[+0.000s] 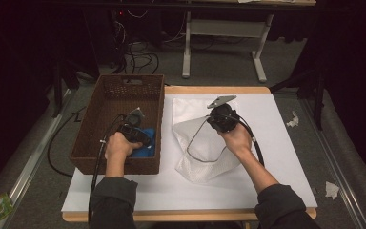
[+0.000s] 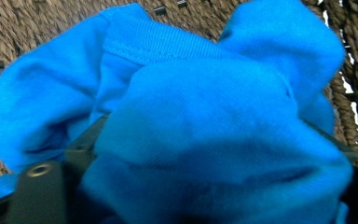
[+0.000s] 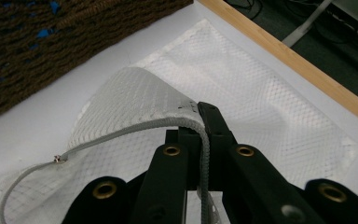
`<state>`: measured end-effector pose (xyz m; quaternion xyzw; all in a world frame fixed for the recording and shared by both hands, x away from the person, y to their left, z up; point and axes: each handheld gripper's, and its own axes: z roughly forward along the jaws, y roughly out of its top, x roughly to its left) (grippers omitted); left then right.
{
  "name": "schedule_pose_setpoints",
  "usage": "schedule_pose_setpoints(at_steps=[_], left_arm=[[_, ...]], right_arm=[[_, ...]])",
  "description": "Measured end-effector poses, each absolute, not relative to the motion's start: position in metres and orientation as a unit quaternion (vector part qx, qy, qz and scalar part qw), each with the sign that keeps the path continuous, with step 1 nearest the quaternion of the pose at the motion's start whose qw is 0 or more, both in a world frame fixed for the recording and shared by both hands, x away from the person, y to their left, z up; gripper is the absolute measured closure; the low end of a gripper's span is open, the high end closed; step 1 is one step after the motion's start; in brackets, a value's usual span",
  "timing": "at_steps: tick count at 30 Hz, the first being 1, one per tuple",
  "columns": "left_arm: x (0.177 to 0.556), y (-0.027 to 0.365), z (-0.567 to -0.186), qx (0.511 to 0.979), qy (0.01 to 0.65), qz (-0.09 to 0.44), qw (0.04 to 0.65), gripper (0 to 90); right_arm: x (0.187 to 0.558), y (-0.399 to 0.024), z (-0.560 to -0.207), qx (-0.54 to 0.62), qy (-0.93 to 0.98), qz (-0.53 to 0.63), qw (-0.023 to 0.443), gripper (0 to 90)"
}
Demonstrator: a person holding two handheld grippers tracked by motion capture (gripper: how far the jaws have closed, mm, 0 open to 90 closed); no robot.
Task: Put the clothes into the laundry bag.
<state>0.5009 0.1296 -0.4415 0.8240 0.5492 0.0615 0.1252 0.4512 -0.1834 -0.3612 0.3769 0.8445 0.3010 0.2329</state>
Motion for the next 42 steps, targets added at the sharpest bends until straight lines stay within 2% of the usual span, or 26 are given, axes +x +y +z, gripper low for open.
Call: schedule_pose_setpoints(at_steps=[3,5,13,26,32,42], left_arm=[[0.499,0.129,-0.439,0.835,0.529,0.060,0.138,36.9],[0.499,0.129,-0.438,0.837,0.525,0.051,0.147,44.0],[0.499,0.130,-0.437,0.839,0.519,0.035,0.159,56.3],[0.499,0.129,-0.432,0.842,0.518,0.023,0.149,65.2],[0.499,0.127,-0.428,0.848,0.512,0.023,0.139,65.8],[0.498,0.126,-0.420,0.852,0.497,0.040,0.159,66.0]], right_arm=[[0.450,-0.182,-0.361,0.372,0.847,0.299,0.234,89.4],[0.449,-0.183,-0.358,0.371,0.846,0.302,0.237,89.4],[0.450,-0.183,-0.361,0.374,0.845,0.303,0.234,89.4],[0.445,-0.190,-0.358,0.366,0.844,0.304,0.249,89.5],[0.442,-0.190,-0.361,0.366,0.844,0.303,0.250,89.5],[0.441,-0.194,-0.364,0.374,0.841,0.307,0.243,89.5]])
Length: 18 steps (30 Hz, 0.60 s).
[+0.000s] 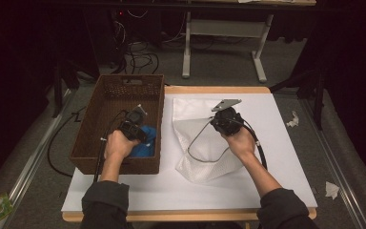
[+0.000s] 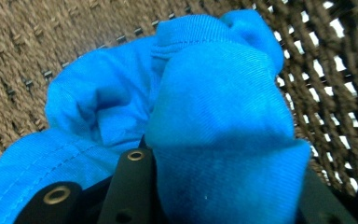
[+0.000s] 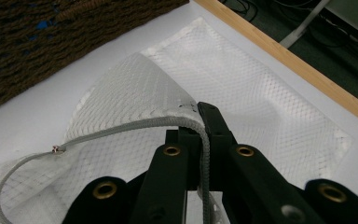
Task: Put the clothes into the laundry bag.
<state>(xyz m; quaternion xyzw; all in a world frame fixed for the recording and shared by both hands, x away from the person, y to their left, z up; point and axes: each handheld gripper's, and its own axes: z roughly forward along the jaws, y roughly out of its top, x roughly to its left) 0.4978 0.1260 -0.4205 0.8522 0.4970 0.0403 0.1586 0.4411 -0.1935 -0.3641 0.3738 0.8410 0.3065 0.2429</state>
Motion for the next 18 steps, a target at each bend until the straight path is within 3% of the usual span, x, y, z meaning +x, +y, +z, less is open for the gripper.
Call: schedule_pose_setpoints(at_steps=[18], left_arm=[[0.493,0.126,-0.407,0.846,0.495,0.048,0.191,66.0]], right_arm=[[0.441,-0.197,-0.363,0.375,0.840,0.309,0.242,89.5]])
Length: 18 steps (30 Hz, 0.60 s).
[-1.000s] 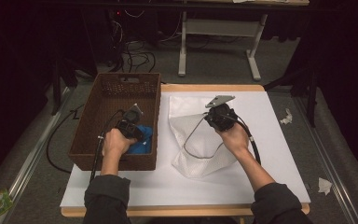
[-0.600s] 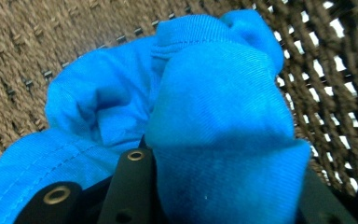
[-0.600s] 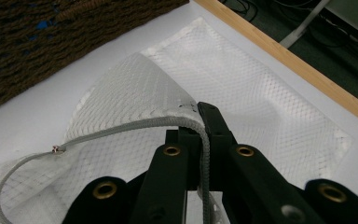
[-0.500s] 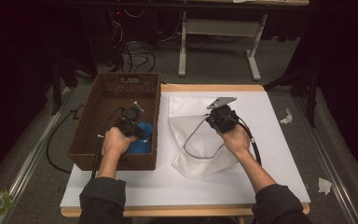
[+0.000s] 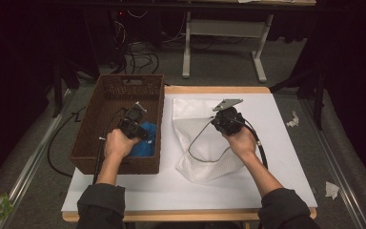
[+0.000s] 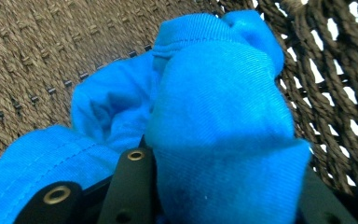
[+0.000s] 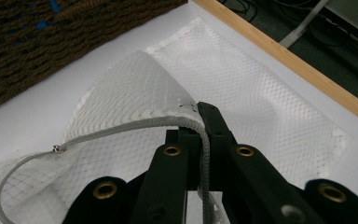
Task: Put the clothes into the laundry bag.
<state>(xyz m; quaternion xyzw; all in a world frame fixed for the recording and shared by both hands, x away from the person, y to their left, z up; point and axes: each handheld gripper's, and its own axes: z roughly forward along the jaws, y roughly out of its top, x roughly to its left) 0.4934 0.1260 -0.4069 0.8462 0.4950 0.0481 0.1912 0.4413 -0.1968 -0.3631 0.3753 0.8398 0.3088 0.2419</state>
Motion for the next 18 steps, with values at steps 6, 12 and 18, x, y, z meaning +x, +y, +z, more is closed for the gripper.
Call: schedule_pose_setpoints(at_steps=[6,12,18], left_arm=[[0.490,0.126,-0.395,0.848,0.488,0.067,0.194,65.9],[0.485,0.127,-0.383,0.847,0.481,0.076,0.212,65.9],[0.482,0.130,-0.377,0.844,0.482,0.074,0.225,65.9]], right_arm=[[0.442,-0.200,-0.362,0.379,0.835,0.317,0.243,89.6],[0.441,-0.201,-0.362,0.381,0.834,0.319,0.240,89.6],[0.443,-0.203,-0.362,0.384,0.832,0.327,0.232,89.6]])
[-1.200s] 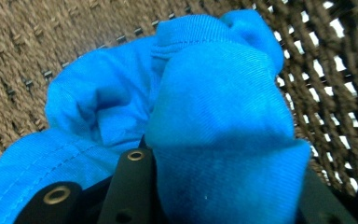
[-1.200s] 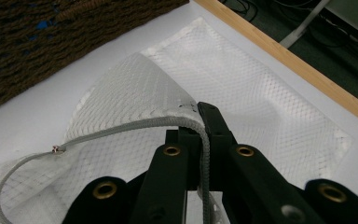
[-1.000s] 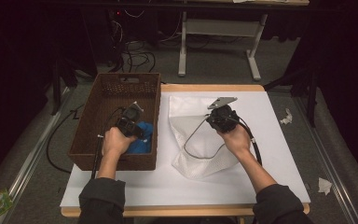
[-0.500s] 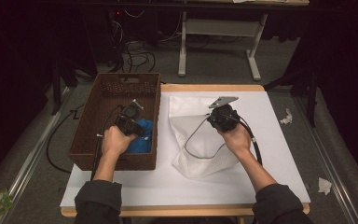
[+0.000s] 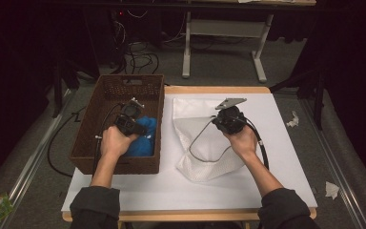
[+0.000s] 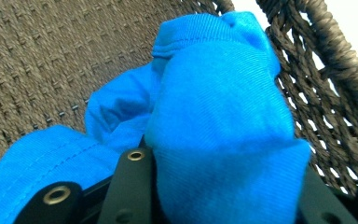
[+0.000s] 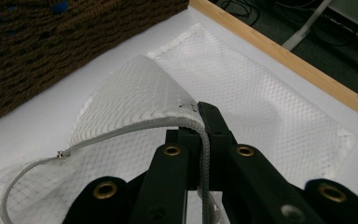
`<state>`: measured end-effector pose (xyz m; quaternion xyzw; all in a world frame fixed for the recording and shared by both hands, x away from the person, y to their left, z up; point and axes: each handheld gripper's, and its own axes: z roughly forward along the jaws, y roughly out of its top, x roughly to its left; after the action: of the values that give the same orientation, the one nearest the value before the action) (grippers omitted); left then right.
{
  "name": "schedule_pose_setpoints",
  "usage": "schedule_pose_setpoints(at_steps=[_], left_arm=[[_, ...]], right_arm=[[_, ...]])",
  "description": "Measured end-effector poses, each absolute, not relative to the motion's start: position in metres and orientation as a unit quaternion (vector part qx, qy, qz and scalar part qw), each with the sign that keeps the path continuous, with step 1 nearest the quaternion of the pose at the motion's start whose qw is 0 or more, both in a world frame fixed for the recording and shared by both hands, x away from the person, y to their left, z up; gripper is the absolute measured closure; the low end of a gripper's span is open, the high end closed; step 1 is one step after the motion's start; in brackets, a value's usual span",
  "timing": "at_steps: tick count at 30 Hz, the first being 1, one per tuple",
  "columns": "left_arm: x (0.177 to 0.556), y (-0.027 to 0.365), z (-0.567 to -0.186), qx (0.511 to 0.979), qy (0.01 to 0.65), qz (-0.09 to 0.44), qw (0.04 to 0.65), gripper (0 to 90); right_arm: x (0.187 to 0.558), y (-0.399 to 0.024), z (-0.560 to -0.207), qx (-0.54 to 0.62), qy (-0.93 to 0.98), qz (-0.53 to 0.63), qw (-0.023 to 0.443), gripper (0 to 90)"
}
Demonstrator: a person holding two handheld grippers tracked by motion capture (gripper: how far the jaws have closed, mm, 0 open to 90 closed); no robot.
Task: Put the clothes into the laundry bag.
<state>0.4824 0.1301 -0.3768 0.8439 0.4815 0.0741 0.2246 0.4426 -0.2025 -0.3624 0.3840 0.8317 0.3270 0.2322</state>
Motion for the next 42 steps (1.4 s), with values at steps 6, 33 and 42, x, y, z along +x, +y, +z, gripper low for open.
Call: schedule_pose_setpoints(at_steps=[6,33,42], left_arm=[[0.477,0.133,-0.368,0.839,0.479,0.074,0.248,65.9],[0.453,0.154,-0.340,0.819,0.465,0.124,0.312,65.9],[0.450,0.160,-0.327,0.801,0.473,0.120,0.347,65.8]], right_arm=[[0.442,-0.203,-0.362,0.383,0.834,0.321,0.234,89.6],[0.445,-0.206,-0.364,0.390,0.834,0.317,0.228,89.6],[0.444,-0.207,-0.362,0.392,0.833,0.317,0.229,89.6]])
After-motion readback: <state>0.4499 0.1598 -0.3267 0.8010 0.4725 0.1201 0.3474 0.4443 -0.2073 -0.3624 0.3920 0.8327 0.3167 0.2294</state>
